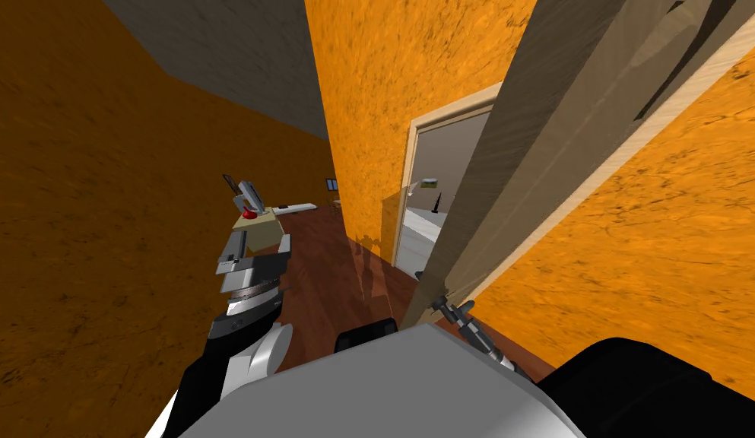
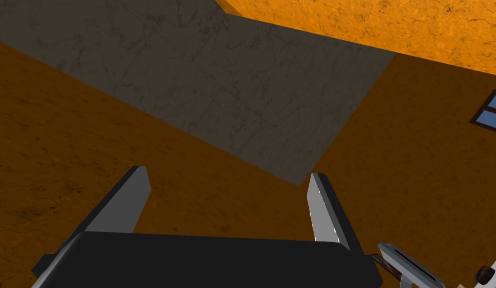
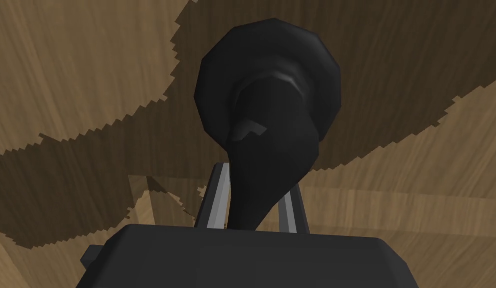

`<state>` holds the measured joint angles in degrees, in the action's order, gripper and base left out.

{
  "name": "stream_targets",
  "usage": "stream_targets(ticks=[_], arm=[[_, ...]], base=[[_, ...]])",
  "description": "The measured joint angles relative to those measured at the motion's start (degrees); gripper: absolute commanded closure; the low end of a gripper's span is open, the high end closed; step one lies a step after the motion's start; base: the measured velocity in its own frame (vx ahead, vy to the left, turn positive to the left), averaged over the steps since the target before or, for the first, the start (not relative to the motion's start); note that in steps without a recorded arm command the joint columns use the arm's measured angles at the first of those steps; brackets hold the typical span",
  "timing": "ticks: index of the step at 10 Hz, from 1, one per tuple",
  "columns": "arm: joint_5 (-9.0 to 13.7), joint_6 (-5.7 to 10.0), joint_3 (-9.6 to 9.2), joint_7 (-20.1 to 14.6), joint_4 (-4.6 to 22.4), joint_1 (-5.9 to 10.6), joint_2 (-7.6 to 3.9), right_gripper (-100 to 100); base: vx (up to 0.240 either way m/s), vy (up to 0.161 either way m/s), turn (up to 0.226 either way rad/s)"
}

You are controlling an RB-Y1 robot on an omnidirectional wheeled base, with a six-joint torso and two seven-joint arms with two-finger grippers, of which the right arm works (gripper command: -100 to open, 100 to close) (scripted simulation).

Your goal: Pull the door open

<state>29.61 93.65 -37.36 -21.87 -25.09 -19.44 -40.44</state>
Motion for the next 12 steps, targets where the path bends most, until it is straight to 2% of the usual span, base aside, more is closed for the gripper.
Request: stream_targets(ticks=[2,4,5,6,7,9,10,11,12], arm=[[-0.09,-1.15,-0.35,0.54,-1.0,-0.81,-0.25,100],[-0.26,-1.11,-0.67,1.08,-0.38,-0.89,-0.06,100],[-0.17,-2.09,-0.63,1.78,-2.62,-1.83,-0.75,100],[-0.26,-1.96,-0.74,2.44,-2.59,-2.54,-0.73,100],[-0.54,-0.9,-1.04,2.63,-0.79,-2.44,-0.08,100],[-0.45,-2.26,-0.94,4.63,-6.27,-5.53,-1.76,100],[-0.67,-1.48,-1.12,5.01,-5.05,-5.31,-1.11,100],[-0.93,0.27,-1.31,4.89,-3.36,-5.1,-0.57,100],[-0.86,0.04,-1.22,5.74,-6.48,-6.89,-1.58,100]], base=[[0.128,-0.035,0.257],[0.015,-0.03,0.087],[-0.028,-0.017,0.141],[-0.043,-0.026,0.161],[-0.04,-0.017,0.028],[-0.05,-0.012,0.052],[-0.077,-0.016,0.036],[-0.088,-0.017,0.013],[-0.14,0.0,0.011]])
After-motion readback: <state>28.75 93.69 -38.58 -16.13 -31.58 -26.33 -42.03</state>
